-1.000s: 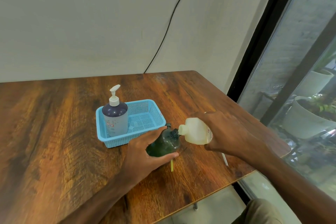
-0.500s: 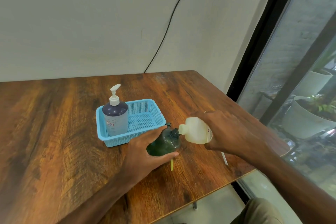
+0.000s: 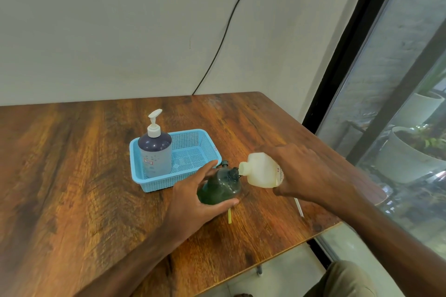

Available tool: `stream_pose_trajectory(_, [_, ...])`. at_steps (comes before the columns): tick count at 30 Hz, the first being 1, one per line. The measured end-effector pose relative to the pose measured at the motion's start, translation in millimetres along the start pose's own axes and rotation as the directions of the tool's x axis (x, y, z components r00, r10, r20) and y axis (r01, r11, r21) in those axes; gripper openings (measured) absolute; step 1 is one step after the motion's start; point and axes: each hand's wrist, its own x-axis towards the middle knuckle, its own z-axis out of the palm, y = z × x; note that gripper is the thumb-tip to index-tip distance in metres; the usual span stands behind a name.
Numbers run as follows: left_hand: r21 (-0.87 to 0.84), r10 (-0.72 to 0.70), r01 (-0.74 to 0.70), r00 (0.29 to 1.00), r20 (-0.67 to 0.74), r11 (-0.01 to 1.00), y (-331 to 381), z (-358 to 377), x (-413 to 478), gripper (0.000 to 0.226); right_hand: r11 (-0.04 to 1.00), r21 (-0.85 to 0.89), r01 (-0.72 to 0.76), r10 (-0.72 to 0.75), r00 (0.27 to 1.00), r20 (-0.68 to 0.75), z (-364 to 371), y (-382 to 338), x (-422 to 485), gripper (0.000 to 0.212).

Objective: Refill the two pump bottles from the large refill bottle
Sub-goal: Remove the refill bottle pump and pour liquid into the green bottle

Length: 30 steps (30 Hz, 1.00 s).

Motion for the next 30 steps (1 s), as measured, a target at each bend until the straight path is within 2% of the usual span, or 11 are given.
stream_pose_trajectory(4, [0.006, -0.001, 0.001, 1.0, 0.006, 1.0, -0.2, -0.2, -0.1, 0.094, 1.0, -0.011, -0.001, 0.001, 1.0, -0.001, -1.8, -0.9, 0.8, 0.075])
stream_pose_trajectory(16, [0.009, -0.014, 0.014, 1.0, 0.009, 1.0, 2.2, 0.1, -0.2, 0.095, 1.0, -0.006, 0.005, -0.005, 1.0, -0.01, 0.6, 0.7, 1.5, 0.082])
stream_pose_trajectory(30, [-0.072, -0.037, 0.038, 0.999, 0.02, 0.997, -0.6, 2.3, 0.9, 0.125, 1.0, -0.007, 0.021, -0.021, 1.0, -0.007, 2.6, 3.3, 4.1, 0.082])
